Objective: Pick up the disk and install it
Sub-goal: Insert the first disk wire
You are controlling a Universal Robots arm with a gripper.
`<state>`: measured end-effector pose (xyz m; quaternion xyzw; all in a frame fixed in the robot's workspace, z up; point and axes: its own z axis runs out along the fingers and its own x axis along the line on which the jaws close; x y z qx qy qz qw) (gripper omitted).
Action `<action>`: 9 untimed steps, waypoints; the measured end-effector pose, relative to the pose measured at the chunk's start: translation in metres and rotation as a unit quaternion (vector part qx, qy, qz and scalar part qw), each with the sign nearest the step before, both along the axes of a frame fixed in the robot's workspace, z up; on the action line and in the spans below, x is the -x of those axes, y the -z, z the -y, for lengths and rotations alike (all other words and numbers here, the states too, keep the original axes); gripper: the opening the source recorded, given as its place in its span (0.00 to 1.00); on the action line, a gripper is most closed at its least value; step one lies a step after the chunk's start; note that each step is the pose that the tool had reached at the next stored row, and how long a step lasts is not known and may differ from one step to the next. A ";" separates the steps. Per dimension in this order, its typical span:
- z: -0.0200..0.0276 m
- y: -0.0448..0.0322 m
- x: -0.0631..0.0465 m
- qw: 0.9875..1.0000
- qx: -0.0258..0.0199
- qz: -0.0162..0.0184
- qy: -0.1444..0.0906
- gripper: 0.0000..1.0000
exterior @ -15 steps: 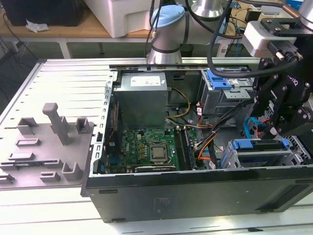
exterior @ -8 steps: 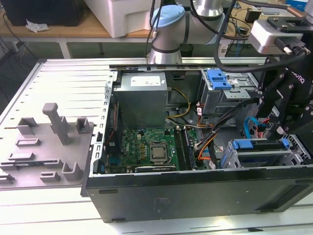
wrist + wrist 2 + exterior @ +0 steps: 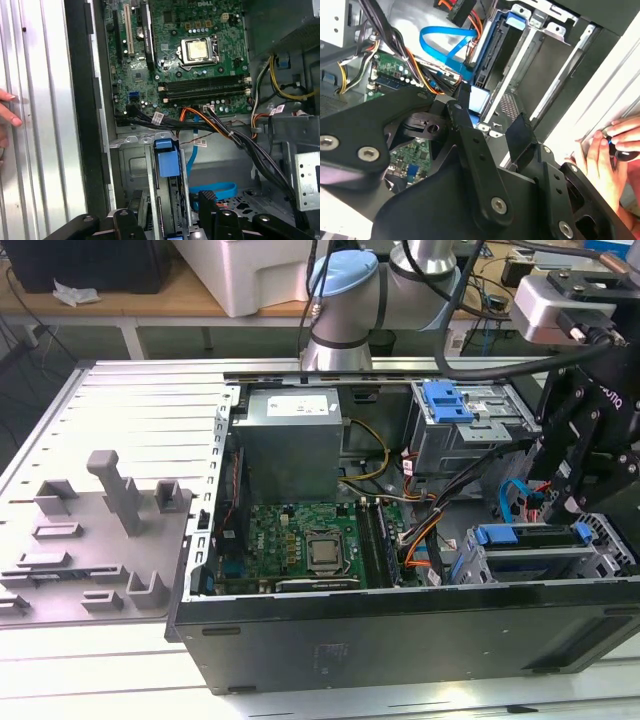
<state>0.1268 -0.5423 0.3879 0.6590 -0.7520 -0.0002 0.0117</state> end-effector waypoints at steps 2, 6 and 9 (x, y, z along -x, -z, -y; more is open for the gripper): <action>-0.0006 0.0000 -0.003 1.000 0.006 0.000 0.007 0.56; -0.0032 0.0000 -0.006 1.000 0.014 0.000 0.015 0.56; -0.0067 0.0002 -0.007 1.000 0.022 0.000 0.019 0.56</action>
